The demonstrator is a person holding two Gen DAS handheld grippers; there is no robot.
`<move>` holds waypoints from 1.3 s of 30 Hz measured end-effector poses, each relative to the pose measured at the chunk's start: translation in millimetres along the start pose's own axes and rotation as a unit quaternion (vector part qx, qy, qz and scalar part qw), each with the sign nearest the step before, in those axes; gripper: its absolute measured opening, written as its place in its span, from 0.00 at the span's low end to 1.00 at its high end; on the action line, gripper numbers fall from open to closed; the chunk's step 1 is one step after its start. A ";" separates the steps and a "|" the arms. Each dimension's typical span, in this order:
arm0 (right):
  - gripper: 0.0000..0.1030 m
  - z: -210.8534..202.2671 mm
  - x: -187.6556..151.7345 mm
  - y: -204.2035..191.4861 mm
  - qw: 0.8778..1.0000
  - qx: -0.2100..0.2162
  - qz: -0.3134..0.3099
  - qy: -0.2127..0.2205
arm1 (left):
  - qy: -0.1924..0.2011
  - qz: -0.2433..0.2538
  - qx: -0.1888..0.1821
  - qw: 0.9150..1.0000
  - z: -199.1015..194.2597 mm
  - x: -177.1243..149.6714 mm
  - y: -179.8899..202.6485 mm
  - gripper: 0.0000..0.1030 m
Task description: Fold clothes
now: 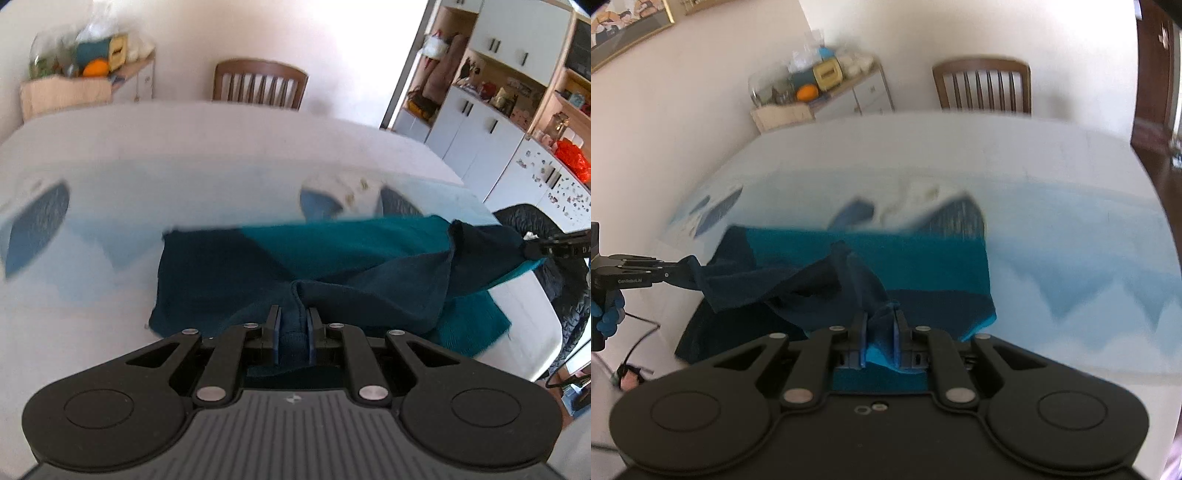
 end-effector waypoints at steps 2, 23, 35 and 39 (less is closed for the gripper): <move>1.00 5.7 -20.1 1.6 1.000 -0.002 0.008 -0.017 | -0.016 0.001 0.001 1.000 1.8 -17.3 -2.1 0.12; 1.00 28.1 -28.4 -28.0 0.994 -0.009 -0.108 -0.026 | -0.062 0.318 -0.022 0.946 6.8 -67.5 72.1 0.78; 1.00 95.0 -7.5 -37.6 0.981 0.016 -0.175 -0.077 | -0.105 0.385 -0.057 0.915 69.8 -75.5 86.3 0.39; 1.00 91.2 -12.0 -46.1 0.980 0.021 -0.179 -0.081 | -0.107 0.332 -0.067 0.935 67.7 -63.0 76.9 0.15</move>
Point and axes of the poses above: each gripper's, at about its wrist camera, not at the fingertips, and z roughly the way its jaws point, y to its right, x to its top, the point moved 4 cm from there along z, roughly the way its jaws point, and after that the axes turned 9 degrees about -z, right-handed, at the moved point
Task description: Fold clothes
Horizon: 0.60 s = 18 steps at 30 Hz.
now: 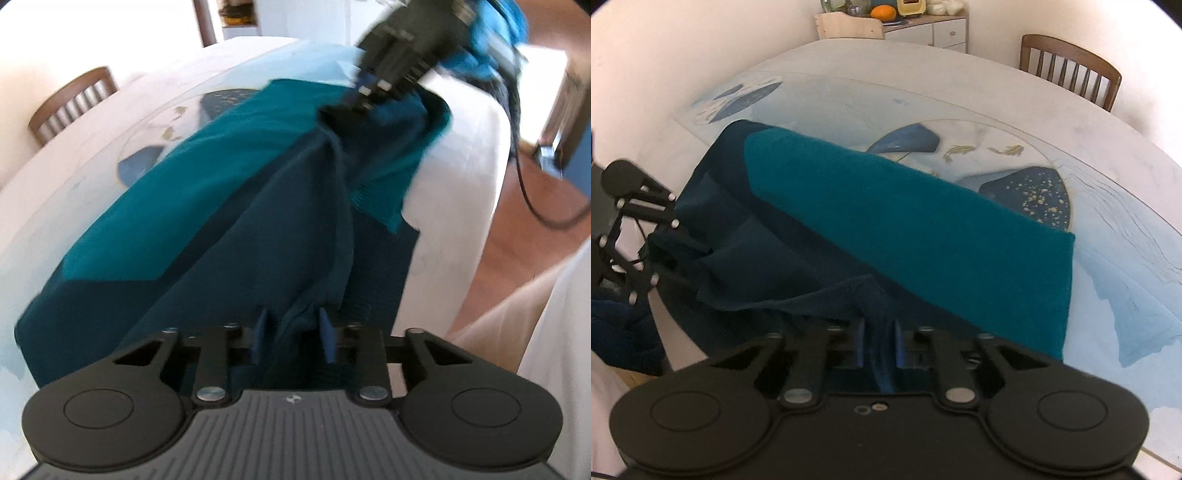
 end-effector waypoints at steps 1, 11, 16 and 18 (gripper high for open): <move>1.00 -6.1 -0.8 -4.1 1.000 0.001 -0.006 0.006 | 0.003 -0.016 -0.005 1.000 -4.2 -0.5 -4.1 0.12; 1.00 -26.7 -46.5 -63.1 0.995 0.072 -0.060 -0.043 | -0.020 -0.091 -0.056 0.994 -30.6 -43.6 -19.0 0.08; 1.00 -32.4 -51.2 -64.0 0.992 0.089 -0.053 -0.066 | -0.025 -0.081 -0.048 0.995 -41.8 -47.2 -17.0 0.08; 1.00 -47.5 -43.9 -57.0 0.993 0.099 -0.033 -0.050 | -0.022 -0.067 -0.037 0.997 -47.2 -48.5 -13.9 0.09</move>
Point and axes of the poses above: each gripper's, at about its wrist camera, not at the fingertips, and z roughly the way its jaws point, y to its right, x to its top, the point moved 4 cm from there along z, roughly the way its jaws point, and after that the axes turned 9 degrees about -z, right-handed, at the moved point
